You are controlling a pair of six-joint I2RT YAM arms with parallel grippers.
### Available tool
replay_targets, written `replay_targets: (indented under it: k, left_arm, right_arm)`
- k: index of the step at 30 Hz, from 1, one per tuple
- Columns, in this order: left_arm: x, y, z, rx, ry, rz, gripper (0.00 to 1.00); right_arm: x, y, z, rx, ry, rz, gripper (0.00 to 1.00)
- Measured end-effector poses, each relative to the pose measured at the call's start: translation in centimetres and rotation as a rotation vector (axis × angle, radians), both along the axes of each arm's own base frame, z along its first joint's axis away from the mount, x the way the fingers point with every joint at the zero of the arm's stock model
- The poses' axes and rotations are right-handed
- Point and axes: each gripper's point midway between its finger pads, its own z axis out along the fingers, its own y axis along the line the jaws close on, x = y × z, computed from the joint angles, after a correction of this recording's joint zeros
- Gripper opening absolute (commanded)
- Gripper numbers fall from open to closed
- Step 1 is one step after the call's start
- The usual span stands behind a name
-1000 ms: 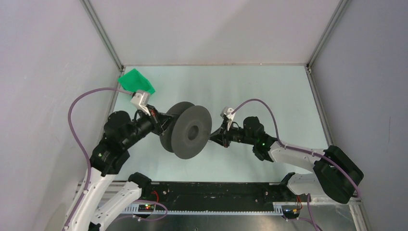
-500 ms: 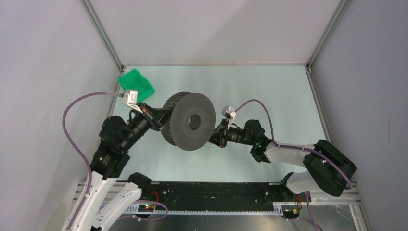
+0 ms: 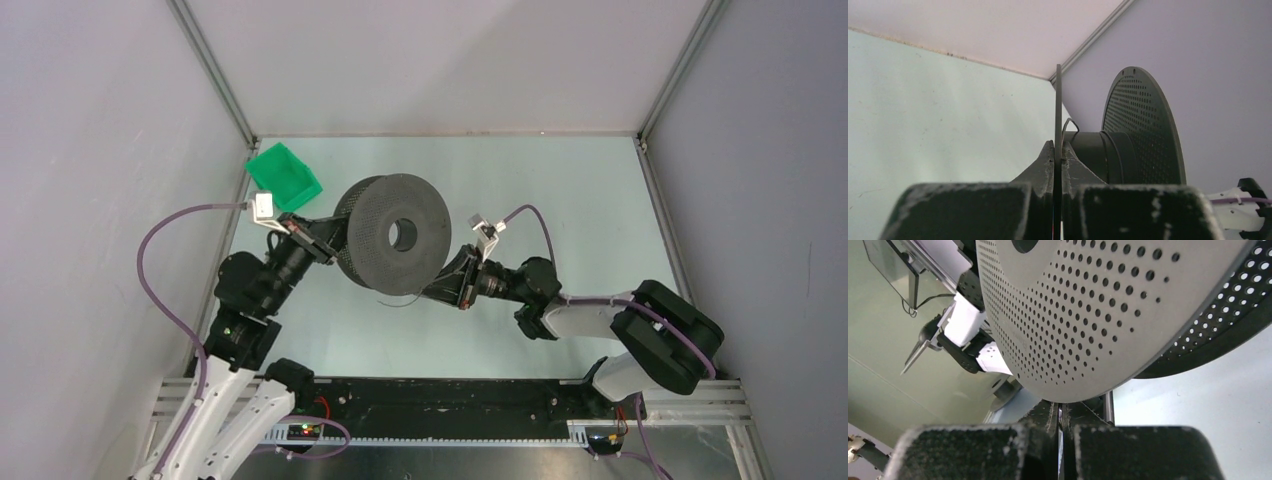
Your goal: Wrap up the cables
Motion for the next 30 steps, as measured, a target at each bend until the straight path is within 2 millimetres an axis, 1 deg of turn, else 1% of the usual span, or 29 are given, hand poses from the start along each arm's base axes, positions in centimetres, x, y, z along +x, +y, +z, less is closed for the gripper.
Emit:
replay_targets:
  k: [4,10,14,17,19,21,24,27,30]
  left_arm:
    - [0.2,0.3,0.2,-0.065,-0.016,0.021,0.00]
    - [0.5,0.9,-0.1,-0.184,-0.005,0.055,0.00]
    - [1.0,1.2,-1.1,-0.299,0.033,0.074,0.00]
    - [1.5,1.4,-2.4,-0.380,0.075,0.088,0.00]
    - [1.9,1.5,-3.5,-0.419,0.110,0.098,0.00]
    - [2.3,1.6,-4.3,-0.446,0.138,0.110,0.00]
    - [3.0,1.9,-5.6,-0.458,0.171,0.147,0.00]
    - [3.8,2.4,-7.1,-0.479,0.202,0.188,0.00]
    - [4.3,2.7,-7.9,-0.500,0.221,0.216,0.00]
  right_arm:
    - [0.2,0.0,1.1,0.046,0.056,-0.017,0.00]
    - [1.9,-0.1,2.7,0.116,0.154,-0.099,0.00]
    - [3.4,-0.1,4.0,0.178,0.202,-0.172,0.00]
    - [4.9,0.1,4.3,0.218,0.273,-0.226,0.00]
    - [6.1,0.4,4.0,0.236,0.335,-0.259,0.00]
    - [7.5,1.0,3.0,0.245,0.413,-0.293,0.00]
    - [8.9,1.6,1.7,0.253,0.492,-0.340,0.00]
    - [9.7,2.2,0.6,0.265,0.554,-0.380,0.00]
    - [10.3,2.7,-0.2,0.277,0.598,-0.414,0.00]
